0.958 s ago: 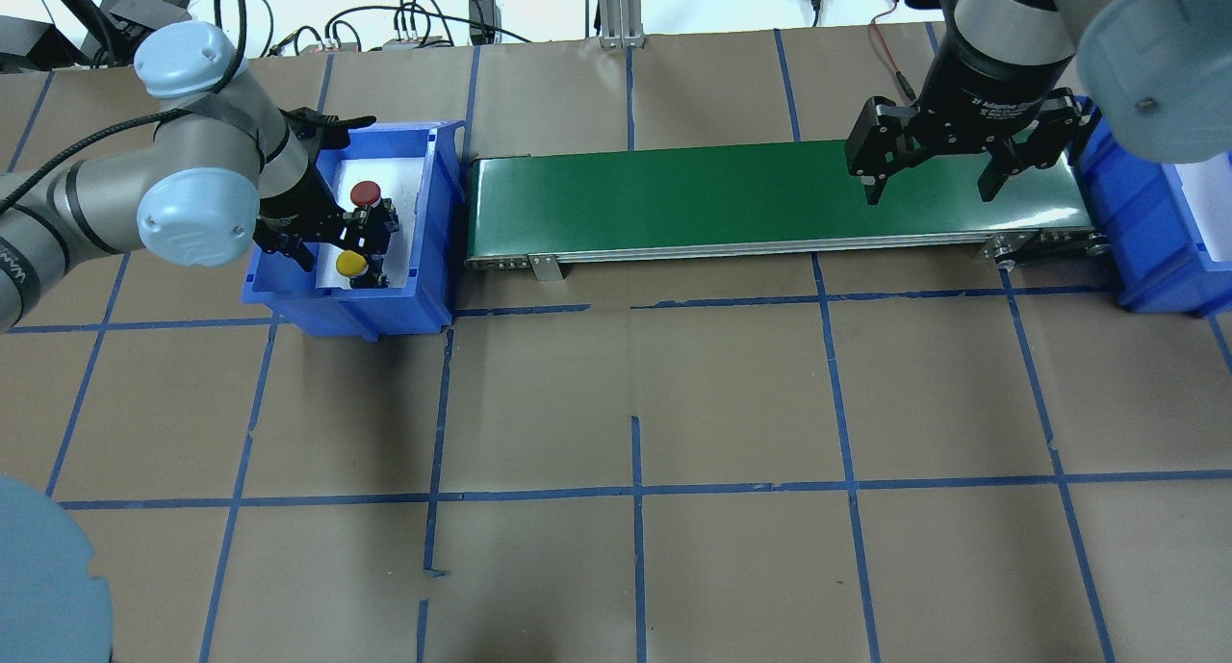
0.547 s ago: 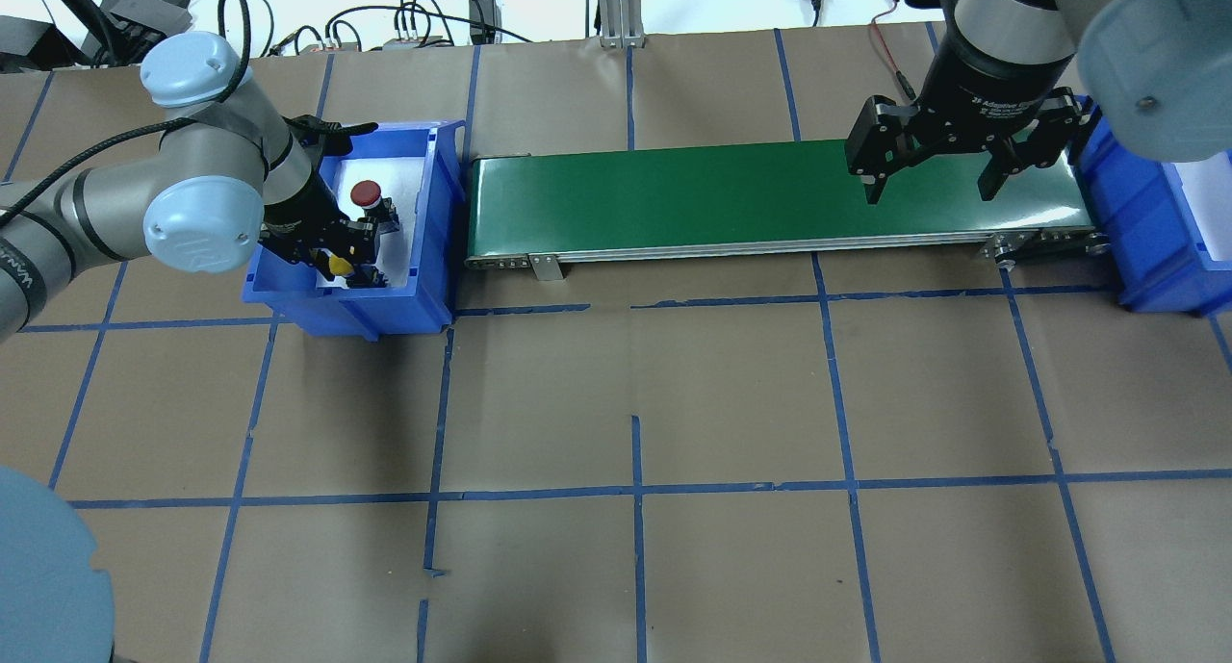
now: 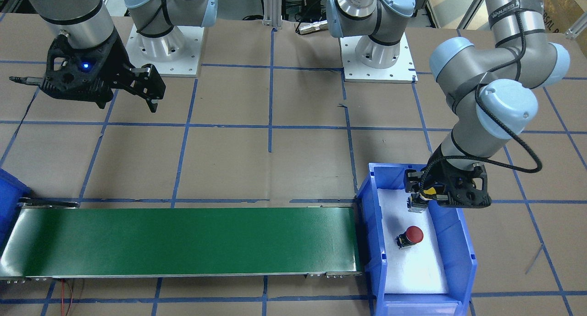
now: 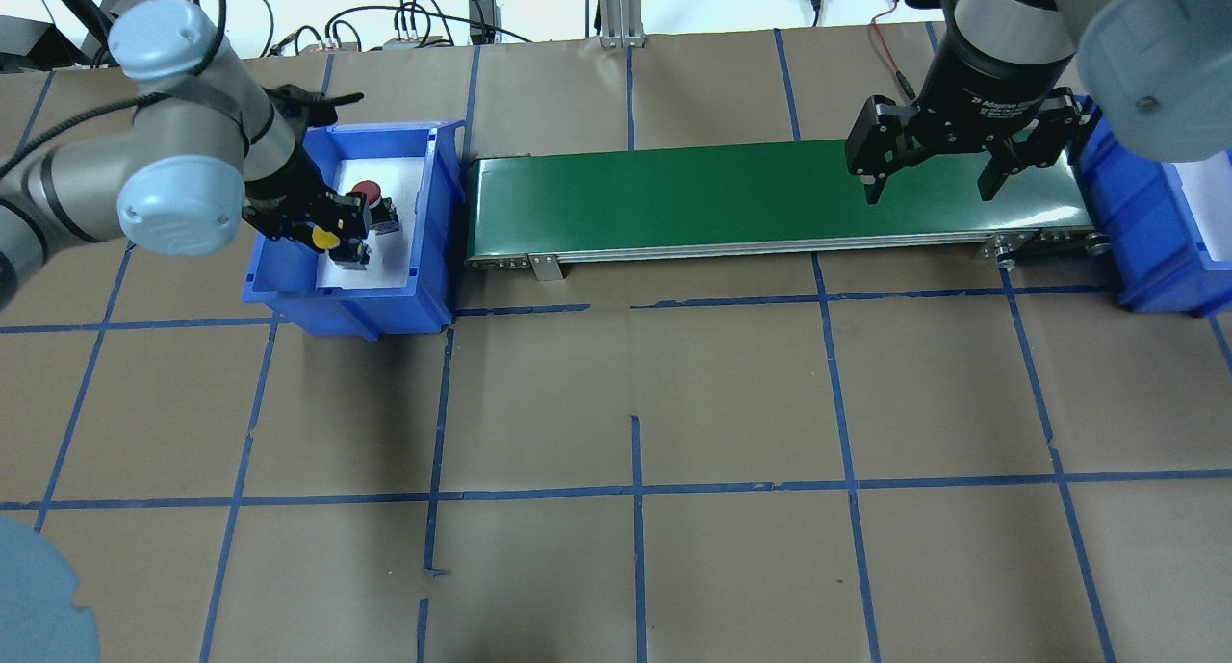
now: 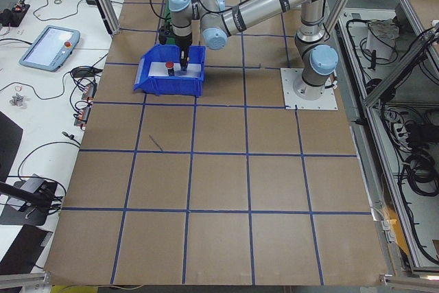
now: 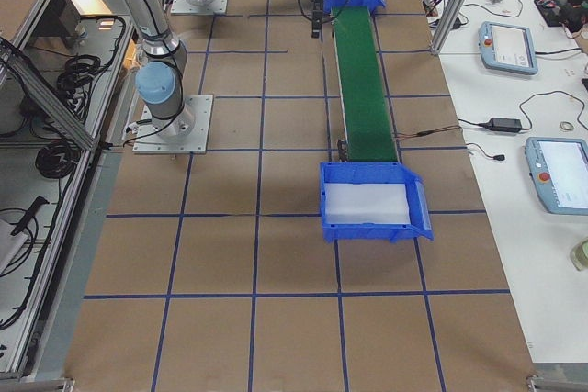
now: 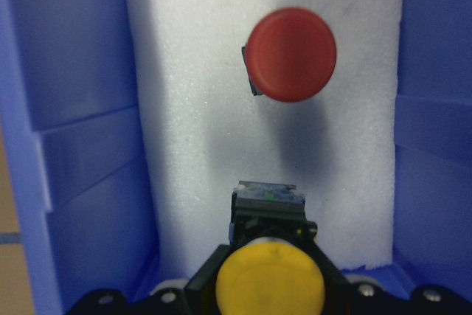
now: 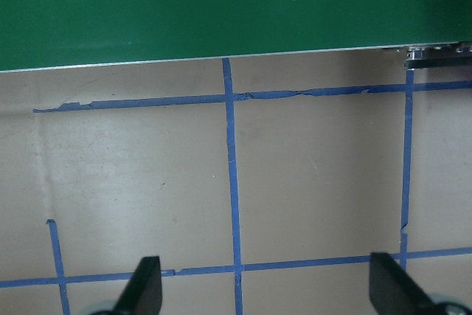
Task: Transport two buttons from left to right
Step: 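Carry the yellow button onto the conveyor start and release it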
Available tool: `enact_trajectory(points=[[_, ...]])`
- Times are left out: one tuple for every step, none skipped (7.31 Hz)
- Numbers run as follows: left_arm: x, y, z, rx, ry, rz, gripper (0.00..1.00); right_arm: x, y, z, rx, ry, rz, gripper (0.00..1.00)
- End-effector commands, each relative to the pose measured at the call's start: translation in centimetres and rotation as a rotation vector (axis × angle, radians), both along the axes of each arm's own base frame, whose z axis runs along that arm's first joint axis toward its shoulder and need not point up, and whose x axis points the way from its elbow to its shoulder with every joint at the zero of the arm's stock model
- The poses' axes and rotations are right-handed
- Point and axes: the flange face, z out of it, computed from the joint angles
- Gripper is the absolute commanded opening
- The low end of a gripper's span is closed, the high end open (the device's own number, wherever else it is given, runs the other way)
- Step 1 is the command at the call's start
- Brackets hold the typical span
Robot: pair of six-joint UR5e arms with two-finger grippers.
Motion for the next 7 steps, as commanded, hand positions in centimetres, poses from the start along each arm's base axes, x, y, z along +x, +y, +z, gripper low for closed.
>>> enact_trajectory(points=[[-5.6,-2.7,6.6,-0.118,0.103,0.073,0.18,0.0,0.0,-0.1,0.002,0.000,-0.001,1.00],[-9.8,-4.4,6.4,-0.099,0.108,0.072,0.18,0.0,0.0,-0.1,0.004,0.000,-0.001,1.00],[-14.1,-6.2,4.1,-0.076,0.074,0.076,0.18,0.0,0.0,-0.1,0.004,0.000,-0.001,1.00],[-17.0,-6.8,1.1,-0.043,0.030,0.068,0.18,0.0,0.0,-0.1,0.004,0.000,-0.001,1.00],[-17.6,-6.9,-0.5,-0.016,0.038,0.083,0.19,0.0,0.0,-0.1,0.004,0.000,-0.001,1.00],[-17.7,-6.7,-3.0,0.027,0.036,0.145,0.20,0.0,0.0,-0.1,0.004,0.000,-0.001,1.00],[-17.9,-6.4,-3.8,0.049,0.056,0.167,0.21,0.0,0.1,-0.2,0.007,0.000,-0.001,1.00]])
